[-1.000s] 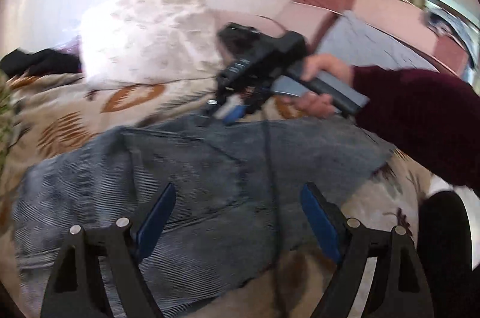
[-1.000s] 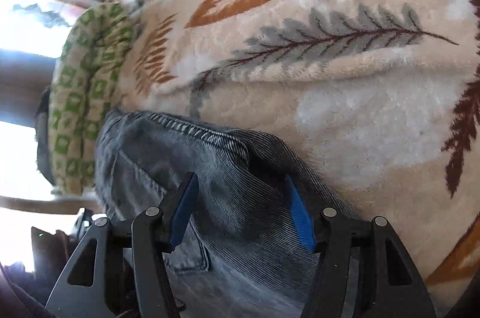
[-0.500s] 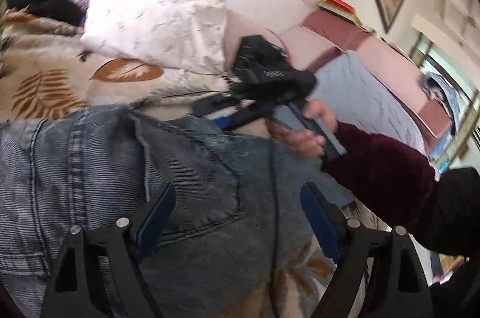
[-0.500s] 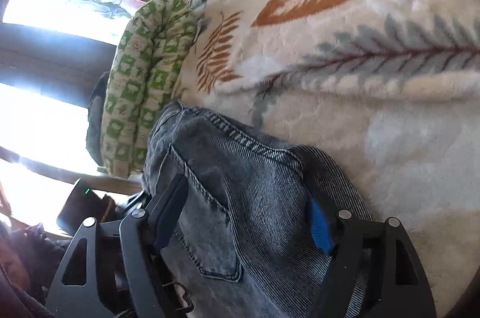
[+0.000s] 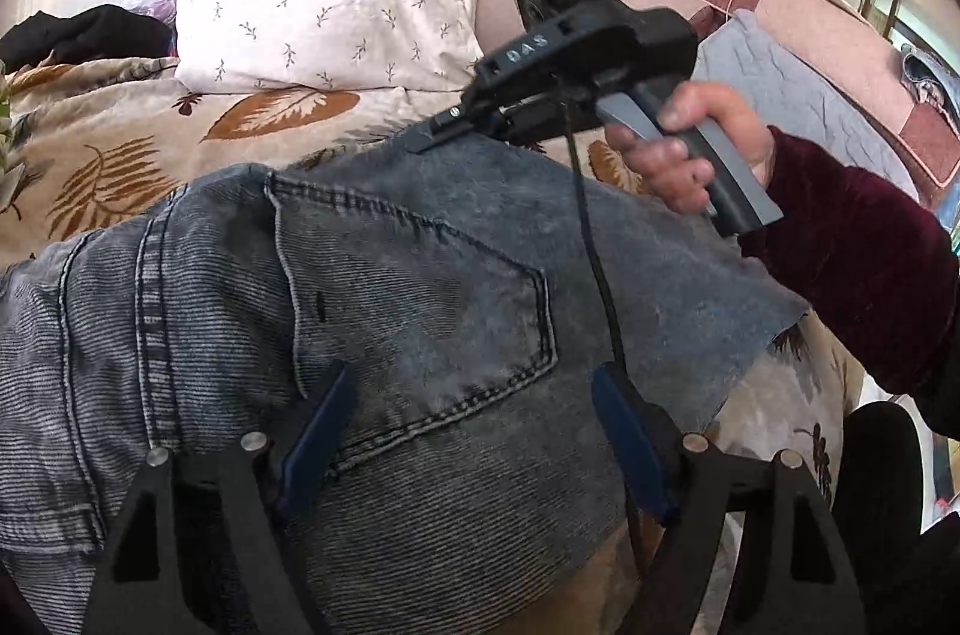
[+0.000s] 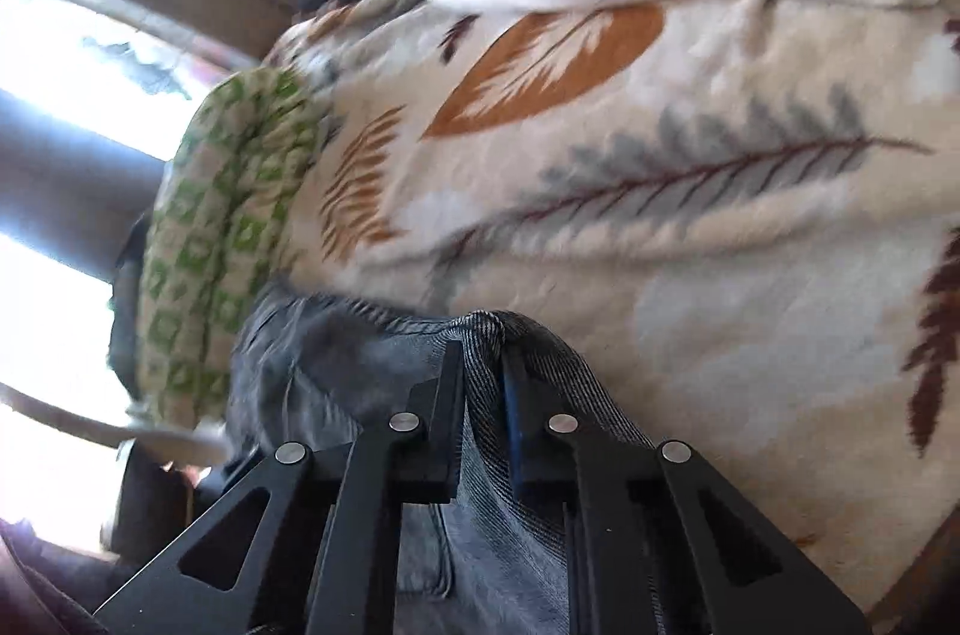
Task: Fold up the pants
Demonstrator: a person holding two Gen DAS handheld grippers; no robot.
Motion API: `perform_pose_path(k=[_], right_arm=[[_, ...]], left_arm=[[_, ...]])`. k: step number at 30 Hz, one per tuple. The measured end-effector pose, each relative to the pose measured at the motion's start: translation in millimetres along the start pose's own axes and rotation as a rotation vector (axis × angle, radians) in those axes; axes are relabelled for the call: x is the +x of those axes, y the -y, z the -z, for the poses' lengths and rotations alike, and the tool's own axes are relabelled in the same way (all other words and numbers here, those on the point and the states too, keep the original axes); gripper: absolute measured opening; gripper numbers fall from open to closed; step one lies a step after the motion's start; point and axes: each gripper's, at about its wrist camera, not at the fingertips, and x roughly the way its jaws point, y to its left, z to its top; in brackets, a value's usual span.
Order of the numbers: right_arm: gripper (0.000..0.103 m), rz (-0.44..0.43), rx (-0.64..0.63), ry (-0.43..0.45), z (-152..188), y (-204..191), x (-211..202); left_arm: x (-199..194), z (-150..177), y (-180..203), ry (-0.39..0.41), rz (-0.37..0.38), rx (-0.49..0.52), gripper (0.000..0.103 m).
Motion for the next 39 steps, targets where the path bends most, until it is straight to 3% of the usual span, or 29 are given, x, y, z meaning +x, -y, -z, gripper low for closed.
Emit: perform_pose_path(k=[7, 11, 12, 14, 15, 18, 22, 25, 28, 29, 30, 33, 39], right_arm=[[0.008, 0.129, 0.055, 0.018, -9.5, 15.8, 25.2], [0.004, 0.035, 0.172, 0.055, -10.6, 38.6, 24.1], [0.005, 0.021, 0.191, 0.063, -10.8, 40.5, 21.7], [0.018, 0.034, 0.195, 0.105, -10.6, 35.5, 11.2], [0.018, 0.061, 0.201, 0.153, -10.9, 32.3, -1.0], [0.018, 0.035, 0.209, 0.241, -11.2, 20.9, -35.4], [0.018, -0.028, 0.14, 0.176, -2.6, -12.2, -37.3], [0.018, -0.046, 0.137, 0.13, 9.2, -21.8, -16.0], [0.015, -0.036, 0.232, 0.133, 19.5, 4.2, 8.8], [0.005, -0.042, 0.28, 0.15, 24.4, 18.3, 13.1], [0.0, -0.109, 0.347, 0.185, 29.7, 41.5, 18.0], [0.0, -0.236, 0.475, 0.283, 39.9, 72.0, 14.3], [0.0, -0.157, 0.483, 0.359, 40.1, 60.6, 9.8]], left_arm=[[2.4, 2.1, 3.9, -0.018, -0.044, 0.024, 0.082], [0.6, 4.8, 9.0, -0.03, -0.07, 0.051, 0.082], [0.2, 5.0, 9.1, -0.032, -0.071, 0.05, 0.082], [-0.9, 5.8, 7.9, -0.034, -0.069, 0.043, 0.082], [-1.4, 5.9, 7.3, -0.034, -0.069, 0.038, 0.082], [-2.3, 4.6, 5.8, -0.035, -0.068, 0.022, 0.082], [-12.4, 2.2, -0.9, -0.023, -0.066, -0.036, 0.082], [-21.2, 1.1, -13.0, -0.008, -0.08, -0.099, 0.082], [-17.3, 4.2, -19.7, -0.038, -0.096, -0.122, 0.079], [-15.2, 5.2, -17.5, -0.046, -0.109, -0.104, 0.079], [-12.9, 6.0, -13.4, -0.053, -0.124, -0.076, 0.079], [-9.3, 7.6, -8.7, -0.06, -0.15, -0.038, 0.079], [-19.7, 8.5, -17.2, -0.049, -0.128, -0.098, 0.079]])
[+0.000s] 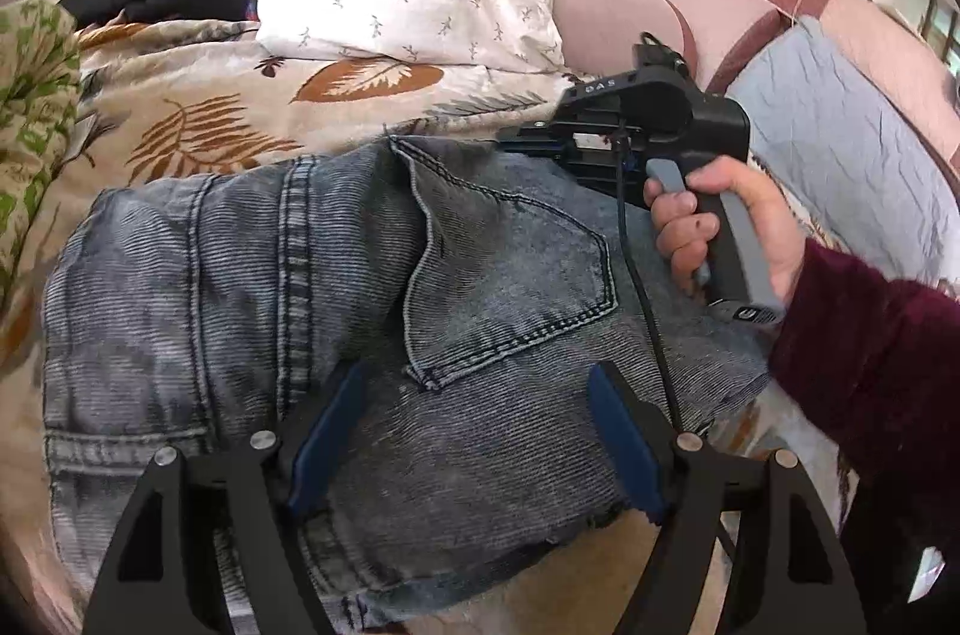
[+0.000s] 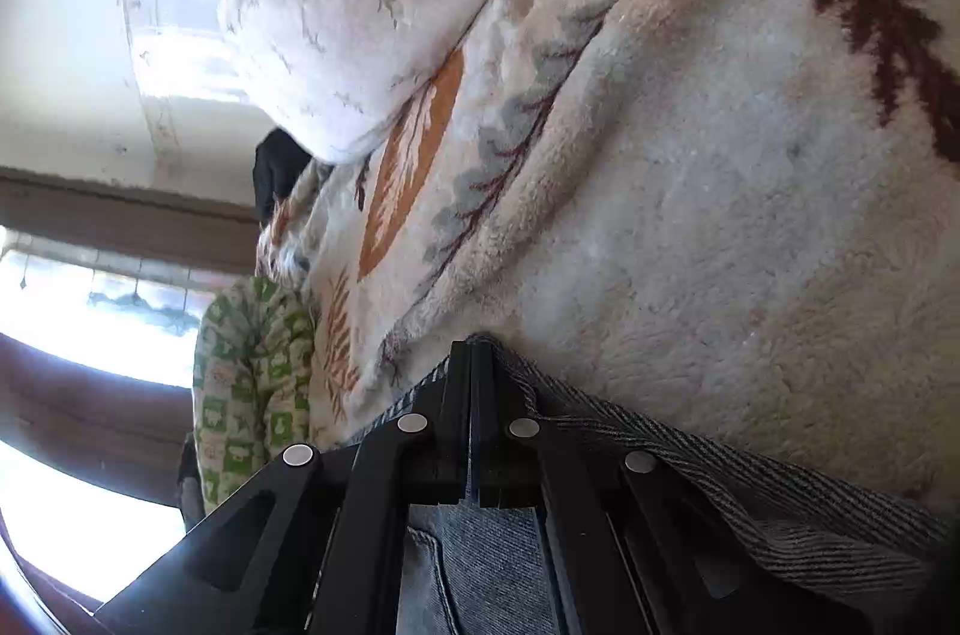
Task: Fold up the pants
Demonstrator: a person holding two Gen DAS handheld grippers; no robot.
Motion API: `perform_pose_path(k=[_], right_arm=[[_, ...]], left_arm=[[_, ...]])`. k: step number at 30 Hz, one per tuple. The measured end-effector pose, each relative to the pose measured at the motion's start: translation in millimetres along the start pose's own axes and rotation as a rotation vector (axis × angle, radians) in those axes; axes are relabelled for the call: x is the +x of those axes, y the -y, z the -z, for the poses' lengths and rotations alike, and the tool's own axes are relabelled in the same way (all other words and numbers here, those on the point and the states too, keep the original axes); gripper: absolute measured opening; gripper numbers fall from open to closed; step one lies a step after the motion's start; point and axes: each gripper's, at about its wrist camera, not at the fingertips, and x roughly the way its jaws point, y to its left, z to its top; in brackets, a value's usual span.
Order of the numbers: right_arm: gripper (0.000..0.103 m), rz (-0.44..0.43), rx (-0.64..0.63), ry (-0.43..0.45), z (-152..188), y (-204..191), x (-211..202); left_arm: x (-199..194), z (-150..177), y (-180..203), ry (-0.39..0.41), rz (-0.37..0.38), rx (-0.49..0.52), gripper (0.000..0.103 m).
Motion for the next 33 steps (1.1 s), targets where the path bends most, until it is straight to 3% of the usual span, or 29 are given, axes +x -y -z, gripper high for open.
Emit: perform_pose_path(k=[2, 4, 10, 12, 14, 15, 16, 17, 18, 21, 25, 27, 31, 33], right_arm=[[0.01, 0.053, 0.007, 0.104, 3.3, -4.7, -17.5], [0.011, 0.031, 0.028, 0.154, 7.5, -9.4, -39.3], [0.017, 0.144, -0.161, 0.101, 33.3, -63.6, -79.9], [0.021, 0.207, -0.224, 0.085, 54.0, -81.2, -91.7], [0.027, 0.258, -0.312, 0.086, 78.6, -97.7, -98.2], [0.031, 0.301, -0.374, 0.084, 96.1, -109.7, -99.0], [0.04, 0.333, -0.415, 0.077, 109.5, -116.3, -98.2], [0.05, 0.366, -0.457, 0.068, 125.4, -121.6, -97.3], [0.052, 0.404, -0.495, 0.056, 145.9, -126.9, -93.0], [0.053, 0.464, -0.544, -0.004, 185.2, -120.8, -75.2], [0.053, 0.553, -0.547, -0.101, 220.8, -92.9, -47.8], [0.053, 0.55, -0.586, -0.046, 239.3, -82.9, -50.0], [0.053, 0.564, -0.57, -0.085, 240.3, -90.5, -60.7], [0.054, 0.532, -0.578, -0.081, 239.4, -102.6, -72.3]], left_arm=[[-9.8, -0.1, -5.2, 0.022, -0.008, -0.025, 0.079], [-22.8, -1.1, -13.1, 0.053, -0.018, -0.053, 0.079], [-61.7, -3.6, -39.9, 0.146, -0.216, -0.077, 0.079], [-57.9, -1.0, -48.0, 0.115, -0.317, -0.071, 0.079], [-41.7, 5.4, -60.9, 0.02, -0.404, -0.092, 0.079], [-32.7, 10.0, -69.3, -0.031, -0.405, -0.126, 0.08], [-27.4, 13.3, -76.8, -0.061, -0.377, -0.171, 0.08], [-25.7, 16.7, -85.8, -0.069, -0.337, -0.239, 0.081], [-27.3, 17.4, -90.5, -0.064, -0.315, -0.27, 0.081], [-32.5, 20.0, -89.8, -0.068, -0.301, -0.271, 0.081], [-37.7, 25.2, -77.0, -0.079, -0.342, -0.205, 0.081], [-44.5, 25.9, -75.0, -0.07, -0.339, -0.199, 0.081], [-75.0, 24.4, -73.3, -0.002, -0.306, -0.198, 0.081], [-90.6, 20.3, -69.6, 0.054, -0.332, -0.174, 0.081]])
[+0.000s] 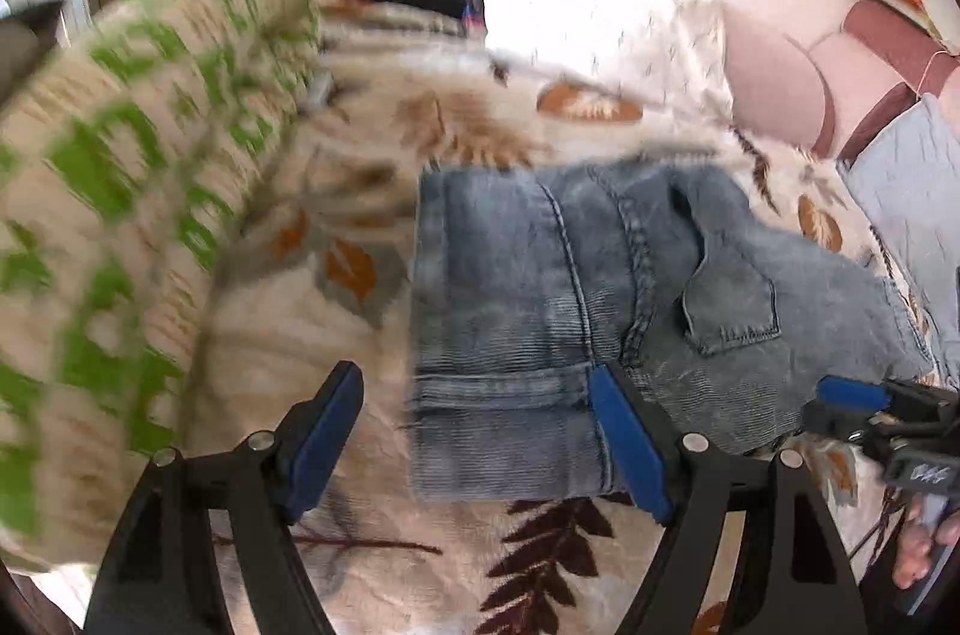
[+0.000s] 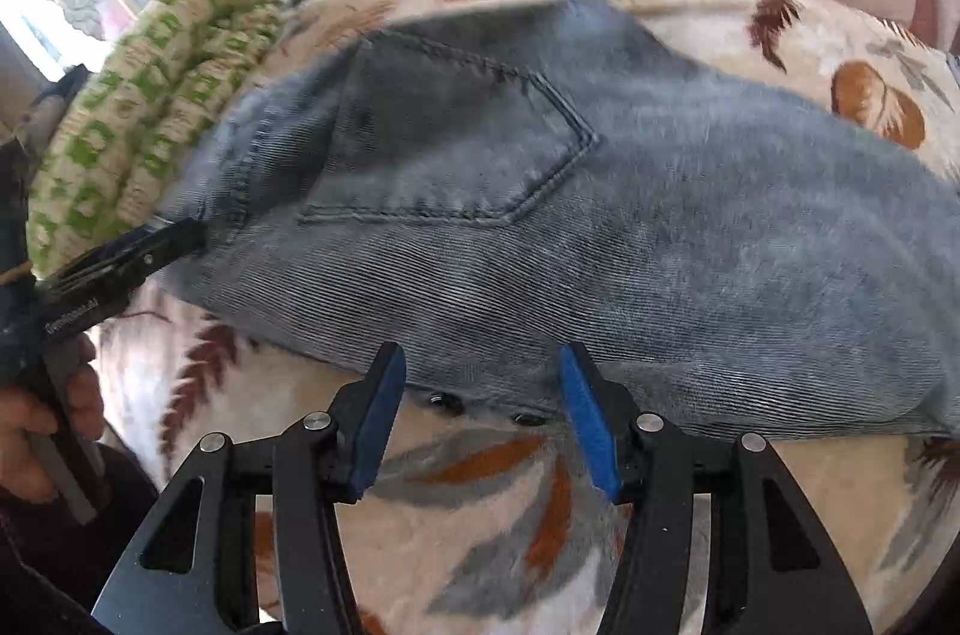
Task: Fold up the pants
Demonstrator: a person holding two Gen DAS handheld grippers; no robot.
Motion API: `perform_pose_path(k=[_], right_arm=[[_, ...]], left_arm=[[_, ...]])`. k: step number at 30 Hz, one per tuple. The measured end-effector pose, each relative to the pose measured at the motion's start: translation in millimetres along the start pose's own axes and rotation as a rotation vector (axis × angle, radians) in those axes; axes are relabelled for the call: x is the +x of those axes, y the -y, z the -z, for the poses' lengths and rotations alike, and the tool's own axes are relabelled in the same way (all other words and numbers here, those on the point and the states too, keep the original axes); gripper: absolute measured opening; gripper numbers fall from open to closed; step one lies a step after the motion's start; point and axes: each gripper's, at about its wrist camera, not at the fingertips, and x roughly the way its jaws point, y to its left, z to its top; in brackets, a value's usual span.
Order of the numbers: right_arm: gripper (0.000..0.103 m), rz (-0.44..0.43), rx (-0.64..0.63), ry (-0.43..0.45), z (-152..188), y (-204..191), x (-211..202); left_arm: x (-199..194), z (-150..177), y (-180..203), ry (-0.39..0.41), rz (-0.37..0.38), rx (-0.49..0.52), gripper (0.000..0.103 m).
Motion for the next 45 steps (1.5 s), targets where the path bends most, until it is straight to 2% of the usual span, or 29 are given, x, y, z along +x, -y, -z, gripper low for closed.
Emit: perform_pose_path(k=[3, 5, 7, 9, 11, 13, 14, 16, 18, 20, 27, 29, 33, 37, 40, 43, 45], right_arm=[[0.054, -0.069, -0.004, 0.113, -6.0, -11.2, -35.1], [0.057, -0.084, -0.004, 0.19, -10.2, -20.7, -52.5], [0.063, -0.077, -0.036, 0.264, -12.5, -34.2, -68.0], [0.067, -0.028, -0.08, 0.326, -16.8, -46.6, -73.7], [0.067, -0.007, -0.099, 0.321, -21.6, -52.5, -68.0], [0.067, -0.006, -0.097, 0.293, -23.6, -52.8, -56.5], [0.067, -0.002, -0.087, 0.284, -23.0, -50.9, -48.3], [0.067, -0.007, -0.078, 0.271, -20.3, -47.0, -38.9], [0.067, -0.029, -0.063, 0.247, -20.8, -44.0, -25.6], [0.067, -0.03, -0.053, 0.219, -20.1, -44.9, -11.0], [0.067, -0.016, -0.038, 0.1, -12.2, -38.1, 33.9], [0.067, -0.037, -0.022, 0.118, -9.8, -31.8, 25.2], [0.067, -0.041, 0.012, 0.181, -3.9, -9.1, -11.3], [0.067, -0.049, 0.143, 0.261, 10.2, 43.3, -59.7], [0.067, -0.022, 0.246, 0.319, 21.9, 83.6, -89.4], [0.068, 0.005, 0.372, 0.394, 44.4, 126.7, -119.3], [0.07, 0.015, 0.463, 0.443, 64.6, 152.1, -133.6]], left_arm=[[-19.4, -12.4, -1.8, 0.12, -0.055, 0.032, 0.081], [-21.9, -22.4, -4.2, 0.163, -0.051, 0.011, 0.081], [-12.3, -33.5, -5.0, 0.155, -0.017, -0.015, 0.081], [4.6, -47.9, -4.9, 0.134, 0.02, -0.04, 0.081], [22.0, -60.6, 2.9, 0.124, 0.039, -0.032, 0.081], [38.9, -64.4, 18.1, 0.105, 0.037, 0.025, 0.081], [49.4, -63.3, 27.7, 0.09, 0.004, 0.076, 0.081], [72.2, -57.5, 43.3, 0.058, -0.157, 0.203, 0.083], [95.5, -50.8, 44.2, -0.002, -0.238, 0.257, 0.084], [116.9, -41.2, 37.0, -0.071, -0.215, 0.224, 0.09], [114.3, -45.5, 19.1, -0.086, -0.18, 0.083, 0.1], [102.0, -51.5, 12.6, -0.085, -0.153, 0.04, 0.1], [67.7, -53.1, 10.0, 0.01, -0.122, 0.025, 0.099], [35.1, -42.5, 35.1, 0.102, -0.037, 0.128, 0.099], [18.2, -34.3, 62.2, 0.163, 0.013, 0.227, 0.099], [7.5, -36.0, 81.1, 0.201, 0.123, 0.234, 0.101], [6.9, -38.7, 94.7, 0.187, 0.173, 0.22, 0.102]])
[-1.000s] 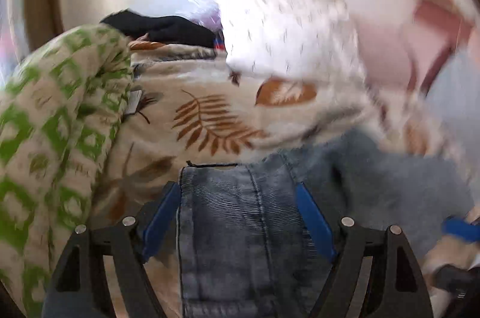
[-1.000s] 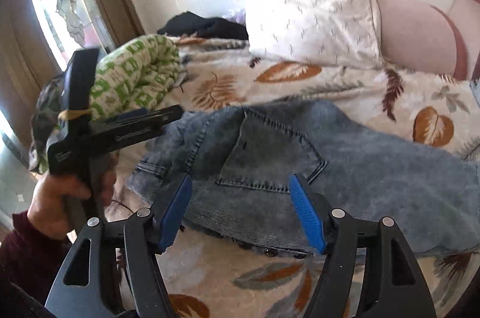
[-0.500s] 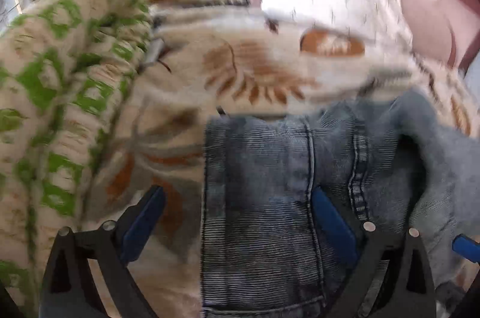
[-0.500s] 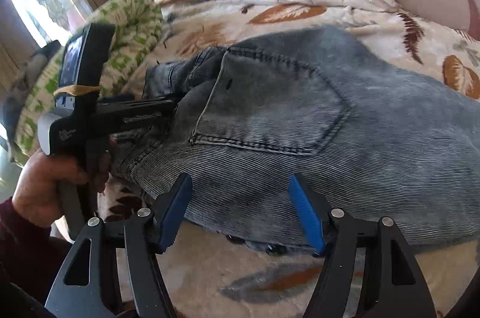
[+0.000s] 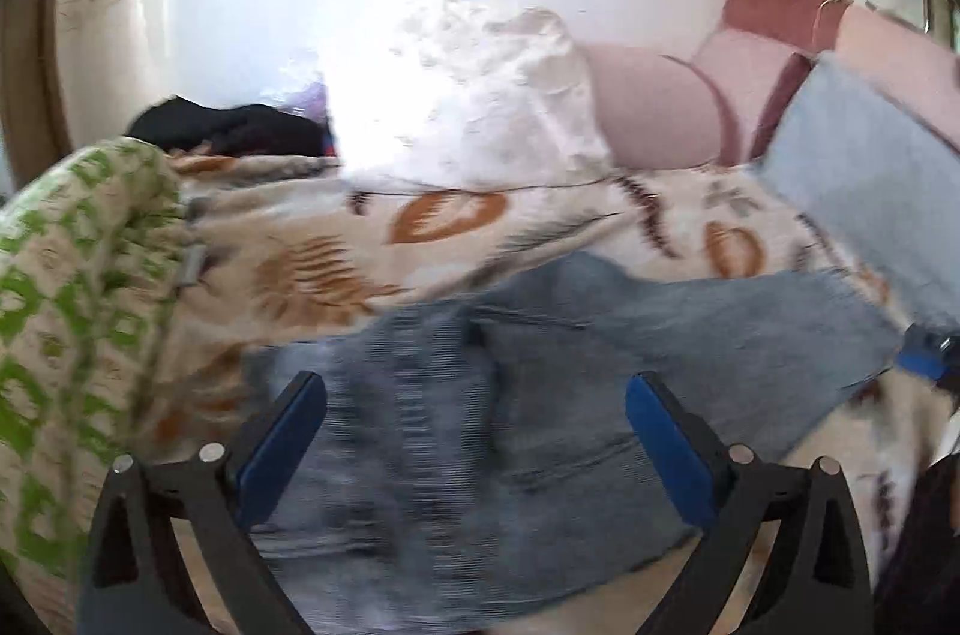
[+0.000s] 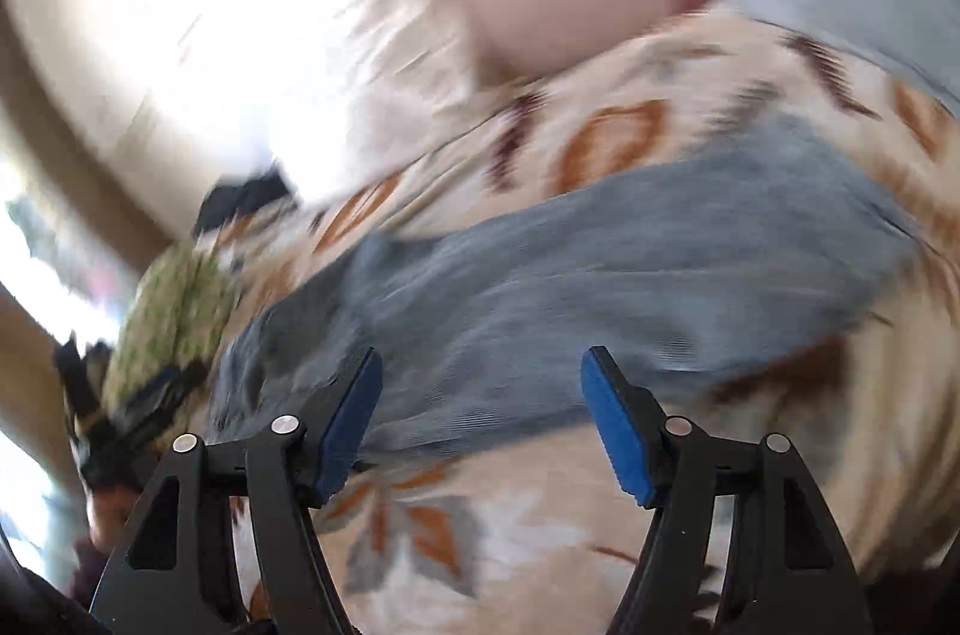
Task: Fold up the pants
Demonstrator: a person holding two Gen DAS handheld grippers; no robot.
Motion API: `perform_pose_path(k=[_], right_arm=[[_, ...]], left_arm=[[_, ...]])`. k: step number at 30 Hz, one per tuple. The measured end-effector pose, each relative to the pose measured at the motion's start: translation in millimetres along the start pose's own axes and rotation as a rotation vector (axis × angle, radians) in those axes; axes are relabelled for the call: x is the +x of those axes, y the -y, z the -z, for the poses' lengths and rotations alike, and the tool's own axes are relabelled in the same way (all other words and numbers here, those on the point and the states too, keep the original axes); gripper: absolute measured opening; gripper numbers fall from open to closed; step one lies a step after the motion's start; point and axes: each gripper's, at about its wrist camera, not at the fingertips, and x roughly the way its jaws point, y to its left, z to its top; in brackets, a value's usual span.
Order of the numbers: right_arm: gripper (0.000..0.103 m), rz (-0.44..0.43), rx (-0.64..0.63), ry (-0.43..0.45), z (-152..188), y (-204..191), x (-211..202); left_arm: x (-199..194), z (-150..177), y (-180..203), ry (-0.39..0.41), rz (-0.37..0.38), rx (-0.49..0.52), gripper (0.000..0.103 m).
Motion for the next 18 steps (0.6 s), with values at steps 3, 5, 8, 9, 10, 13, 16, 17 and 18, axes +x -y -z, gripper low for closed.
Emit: perform_pose_path(k=[3, 5, 8, 9, 10, 13, 16, 17, 18], right_arm=[[0.071, 0.022, 0.159, 0.042, 4.1, 48.3, -12.8], [0.071, 0.022, 0.263, 0.041, 6.1, 75.1, -11.1], [0.071, -0.004, 0.427, 0.063, 2.1, 110.4, -7.3], [0.071, -0.024, 0.467, 0.079, 0.5, 119.7, -7.7], [0.071, -0.037, 0.509, 0.098, -0.2, 129.6, -9.5], [0.071, -0.057, 0.641, 0.148, 1.1, 161.9, -11.9], [0.07, -0.094, 0.783, 0.157, 7.8, 191.6, -9.6], [0.07, -0.116, 0.813, 0.162, 8.8, 198.0, -9.3], [0.07, -0.138, 0.829, 0.168, 8.4, 202.1, -10.0]], left_arm=[[11.6, -9.8, 32.1, -0.044, 0.092, -0.008, 0.102], [28.2, -22.8, 60.0, -0.086, 0.123, 0.032, 0.102], [50.7, -50.7, 108.2, -0.103, 0.161, 0.145, 0.102], [55.6, -59.1, 124.4, -0.108, 0.177, 0.184, 0.102], [61.9, -68.5, 141.7, -0.114, 0.196, 0.228, 0.102], [84.4, -90.1, 199.3, -0.133, 0.273, 0.353, 0.102], [116.7, -101.2, 249.5, -0.174, 0.354, 0.452, 0.102], [130.6, -102.9, 266.6, -0.204, 0.387, 0.485, 0.102], [142.1, -103.5, 279.6, -0.231, 0.409, 0.505, 0.102]])
